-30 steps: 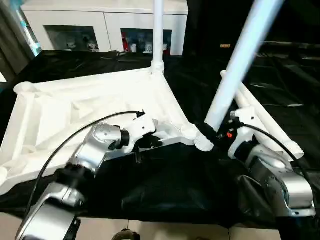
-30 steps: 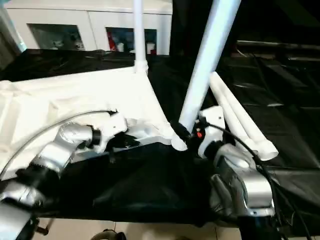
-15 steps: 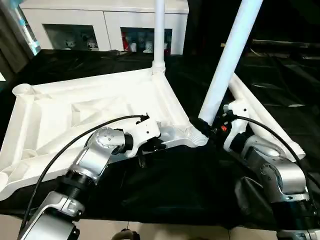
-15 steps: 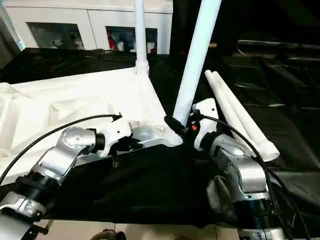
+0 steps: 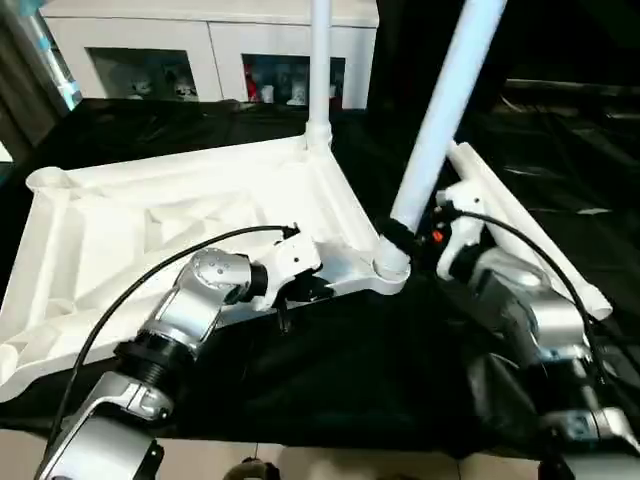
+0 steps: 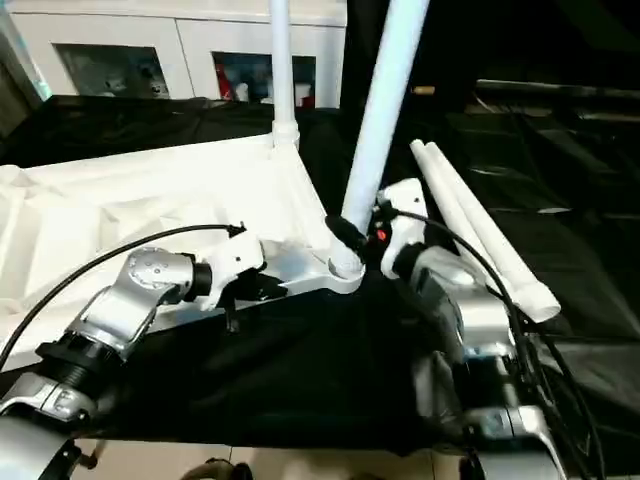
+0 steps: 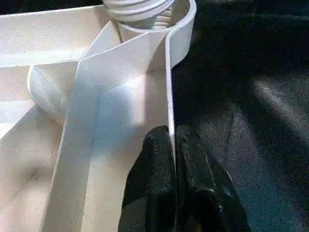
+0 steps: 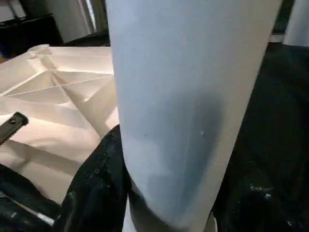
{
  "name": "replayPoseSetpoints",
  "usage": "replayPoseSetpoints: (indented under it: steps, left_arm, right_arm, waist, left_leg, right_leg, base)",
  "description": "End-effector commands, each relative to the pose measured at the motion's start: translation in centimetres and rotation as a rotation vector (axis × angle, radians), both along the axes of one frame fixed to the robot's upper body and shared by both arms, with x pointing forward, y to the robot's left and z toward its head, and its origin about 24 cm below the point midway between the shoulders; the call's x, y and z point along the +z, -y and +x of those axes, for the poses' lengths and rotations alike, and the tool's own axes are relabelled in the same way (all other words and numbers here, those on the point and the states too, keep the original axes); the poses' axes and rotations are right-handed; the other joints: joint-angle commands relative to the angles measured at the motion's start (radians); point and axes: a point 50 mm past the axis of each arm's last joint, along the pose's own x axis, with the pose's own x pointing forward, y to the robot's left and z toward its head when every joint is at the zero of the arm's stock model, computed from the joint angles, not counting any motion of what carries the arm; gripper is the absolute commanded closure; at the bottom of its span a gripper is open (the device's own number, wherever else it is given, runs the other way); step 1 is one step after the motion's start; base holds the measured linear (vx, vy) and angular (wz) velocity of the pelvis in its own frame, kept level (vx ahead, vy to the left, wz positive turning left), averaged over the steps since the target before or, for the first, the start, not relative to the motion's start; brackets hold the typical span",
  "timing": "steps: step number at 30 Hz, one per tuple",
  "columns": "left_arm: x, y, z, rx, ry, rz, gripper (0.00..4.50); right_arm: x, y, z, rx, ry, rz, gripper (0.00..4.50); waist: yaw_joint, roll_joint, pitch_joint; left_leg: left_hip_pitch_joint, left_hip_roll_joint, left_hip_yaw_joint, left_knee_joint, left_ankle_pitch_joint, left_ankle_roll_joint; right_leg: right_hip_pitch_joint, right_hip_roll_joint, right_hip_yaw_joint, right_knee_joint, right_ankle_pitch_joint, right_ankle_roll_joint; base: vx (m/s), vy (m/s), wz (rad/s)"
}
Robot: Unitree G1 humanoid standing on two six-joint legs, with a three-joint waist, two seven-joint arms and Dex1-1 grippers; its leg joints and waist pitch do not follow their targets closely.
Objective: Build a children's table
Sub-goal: Insert table leg to table base
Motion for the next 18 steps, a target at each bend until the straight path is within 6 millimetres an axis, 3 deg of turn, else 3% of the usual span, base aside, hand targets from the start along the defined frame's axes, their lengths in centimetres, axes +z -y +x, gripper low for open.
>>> replayPoseSetpoints:
  steps: [1,6,7,8,9,13,18]
  left_arm:
    - [-0.9,0.5,-0.4,-0.027,-0.033,0.020,4.50]
    - [-0.9,0.4,-0.3,-0.038,-0.026,0.037,4.50]
    - [-0.8,0.4,-0.2,-0.040,-0.024,0.040,4.50]
    - [-0.7,0.3,-0.2,-0.040,-0.023,0.042,4.50]
    - [-0.5,0.2,-0.2,-0.047,-0.021,0.045,4.50]
    - [-0.3,0.0,-0.2,-0.062,-0.017,0.055,4.50]
    - [0.1,-0.9,-0.3,-0.095,-0.014,0.093,4.50]
  right_arm:
    - [-1.1,-0.4,0.0,0.041,-0.046,-0.034,2.61]
    - [-1.5,-0.7,0.1,0.089,-0.065,-0.072,2.61]
    - [-1.4,-0.7,0.0,0.102,-0.070,-0.080,2.61]
    - [-1.4,-0.7,0.0,0.110,-0.073,-0.084,2.61]
    - [-1.3,-0.5,-0.1,0.117,-0.072,-0.094,2.61]
    - [-1.2,-0.2,0.0,0.124,-0.069,-0.112,2.61]
    - [-0.9,0.5,-0.3,0.146,-0.080,-0.120,2.61]
  waist:
    - [-0.007,-0.008,-0.061]
    - [-0.008,-0.008,-0.060]
    - [-0.013,-0.035,-0.056]
    - [-0.004,-0.020,-0.057]
    - [-0.007,-0.017,-0.055]
    - [-0.010,-0.021,-0.053]
    - [-0.008,-0.025,-0.056]
  left_leg:
    - [0.032,0.076,-0.032,-0.078,-0.180,0.044]
    - [0.032,0.077,-0.032,-0.080,-0.189,0.038]
    - [0.030,0.076,-0.028,-0.081,-0.186,0.047]
    - [0.033,0.078,-0.031,-0.081,-0.184,0.048]
    - [0.033,0.080,-0.032,-0.083,-0.191,0.043]
    - [0.035,0.081,-0.033,-0.088,-0.222,0.020]
    - [0.032,0.080,-0.032,-0.086,-0.195,0.030]
  right_leg:
    - [0.027,-0.073,0.043,-0.071,-0.107,-0.261]
    - [0.026,-0.072,0.044,-0.072,-0.114,-0.258]
    - [0.026,-0.070,0.044,-0.075,-0.117,-0.255]
    - [0.025,-0.076,0.045,-0.074,-0.141,-0.251]
    - [0.023,-0.074,0.044,-0.076,-0.155,-0.246]
    - [0.020,-0.073,0.045,-0.076,-0.166,-0.240]
    - [0.024,-0.076,0.046,-0.074,-0.128,-0.246]
  base:
    - [0.000,0.000,0.00]
    - [0.000,0.000,0.00]
    - [0.000,0.000,0.00]
    - [0.000,0.000,0.00]
    - [0.000,0.000,0.00]
    - [0.000,0.000,0.00]
    - [0.000,0.000,0.00]
